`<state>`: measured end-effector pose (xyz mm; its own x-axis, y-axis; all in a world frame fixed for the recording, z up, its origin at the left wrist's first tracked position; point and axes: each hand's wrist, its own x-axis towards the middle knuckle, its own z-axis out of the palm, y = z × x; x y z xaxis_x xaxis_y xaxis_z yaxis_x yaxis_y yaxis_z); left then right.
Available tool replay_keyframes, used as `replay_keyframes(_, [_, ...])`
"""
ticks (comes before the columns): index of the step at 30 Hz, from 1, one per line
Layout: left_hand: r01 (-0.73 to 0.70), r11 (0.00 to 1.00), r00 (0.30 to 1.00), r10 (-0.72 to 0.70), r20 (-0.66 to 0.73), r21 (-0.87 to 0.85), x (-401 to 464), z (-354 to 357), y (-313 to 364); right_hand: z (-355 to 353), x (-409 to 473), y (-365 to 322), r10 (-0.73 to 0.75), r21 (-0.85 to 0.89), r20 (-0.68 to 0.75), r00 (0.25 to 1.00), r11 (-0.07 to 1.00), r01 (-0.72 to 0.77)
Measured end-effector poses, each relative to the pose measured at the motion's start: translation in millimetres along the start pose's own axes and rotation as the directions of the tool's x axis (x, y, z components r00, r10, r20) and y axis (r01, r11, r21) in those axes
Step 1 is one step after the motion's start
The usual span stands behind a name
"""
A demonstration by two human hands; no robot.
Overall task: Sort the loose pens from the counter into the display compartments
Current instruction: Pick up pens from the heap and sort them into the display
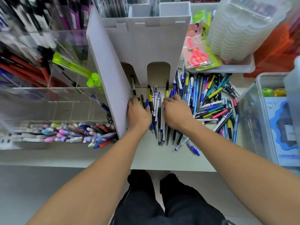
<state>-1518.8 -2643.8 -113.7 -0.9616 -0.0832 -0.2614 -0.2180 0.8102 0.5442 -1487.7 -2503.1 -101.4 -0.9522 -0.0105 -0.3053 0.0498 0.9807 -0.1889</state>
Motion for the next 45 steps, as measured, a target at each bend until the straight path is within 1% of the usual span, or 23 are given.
replay_keyframes(2, [0.004,0.999,1.000,-0.003,0.020,-0.037,11,3,8,4,-12,5,0.022,0.129,-0.082,0.996,0.992,-0.012])
replay_keyframes(4, [0.060,0.998,0.994,-0.058,0.098,-0.025,30,9,16,2,-20,10,0.083,0.218,-0.143,0.986,0.975,-0.050])
replay_keyframes(6, [0.137,0.989,0.975,-0.145,0.169,0.057,47,18,22,-1,-27,15,0.128,0.269,-0.169,0.977,0.960,-0.079])
replay_keyframes(8, [0.171,0.968,0.966,-0.201,0.165,0.182,53,26,29,-4,-34,18,0.166,0.317,-0.180,0.970,0.943,-0.103])
replay_keyframes(10, [0.146,0.940,0.970,-0.197,0.141,0.308,48,28,35,-6,-42,21,0.194,0.344,-0.197,0.961,0.932,-0.117])
replay_keyframes(12, [0.137,0.922,0.975,-0.190,0.115,0.363,43,27,40,-5,-53,22,0.213,0.371,-0.206,0.955,0.920,-0.124])
replay_keyframes(17, [0.181,0.929,0.962,-0.235,0.136,0.324,45,29,38,14,-84,23,0.272,0.440,-0.118,0.955,0.876,-0.196])
replay_keyframes(19, [0.164,0.936,0.966,-0.216,0.141,0.311,47,27,35,22,-91,22,0.288,0.461,-0.094,0.953,0.861,-0.215])
replay_keyframes(23, [0.141,0.965,0.970,-0.179,0.164,0.219,47,21,26,28,-96,7,0.293,0.486,-0.142,0.945,0.853,-0.191])
replay_keyframes(24, [0.126,0.971,0.972,-0.162,0.171,0.205,46,19,23,27,-95,-1,0.264,0.459,-0.121,0.957,0.870,-0.182])
replay_keyframes(26, [0.095,0.979,0.977,-0.127,0.174,0.182,43,16,19,28,-89,-18,0.216,0.364,0.006,0.976,0.909,-0.203])
replay_keyframes(28, [0.097,0.986,0.979,-0.119,0.165,0.138,41,15,16,32,-79,-26,0.244,0.301,0.112,0.963,0.916,-0.267])
replay_keyframes(29, [0.108,0.988,0.978,-0.124,0.165,0.106,39,13,15,32,-73,-27,0.262,0.332,0.113,0.959,0.899,-0.284])
replay_keyframes(31, [0.115,0.991,0.978,-0.125,0.167,0.071,31,10,11,25,-61,-26,0.294,0.471,0.023,0.956,0.840,-0.269])
replay_keyframes(33, [0.079,0.994,0.981,-0.092,0.173,0.080,17,10,3,9,-43,-21,0.275,0.556,-0.132,0.952,0.816,-0.159])
replay_keyframes(34, [0.052,0.996,0.983,-0.065,0.174,0.078,8,10,-2,-2,-31,-20,0.228,0.559,-0.189,0.955,0.824,-0.086])
replay_keyframes(36, [0.020,0.999,0.983,-0.028,0.180,0.046,-13,11,-16,-23,1,-25,0.059,0.483,-0.223,0.973,0.873,0.058])
replay_keyframes(37, [0.015,1.000,0.982,-0.018,0.186,0.020,-23,12,-25,-29,20,-29,-0.046,0.416,-0.193,0.980,0.901,0.124])
replay_keyframes(39, [-0.024,0.999,0.984,0.027,0.178,-0.022,-40,13,-40,-30,54,-42,-0.221,0.253,-0.030,0.975,0.942,0.222])
replay_keyframes(40, [-0.041,0.999,0.984,0.046,0.173,-0.031,-46,14,-47,-27,66,-47,-0.265,0.159,0.065,0.962,0.954,0.253])
replay_keyframes(41, [-0.049,0.998,0.984,0.054,0.172,-0.033,-51,15,-53,-22,75,-51,-0.284,0.084,0.138,0.949,0.958,0.274])
replay_keyframes(43, [-0.042,0.998,0.983,0.049,0.176,-0.042,-58,16,-59,-14,85,-51,-0.271,0.006,0.214,0.938,0.961,0.276])
replay_keyframes(45, [-0.034,0.997,0.986,0.044,0.158,-0.067,-59,17,-61,-10,87,-46,-0.226,-0.064,0.191,0.955,0.968,0.242])
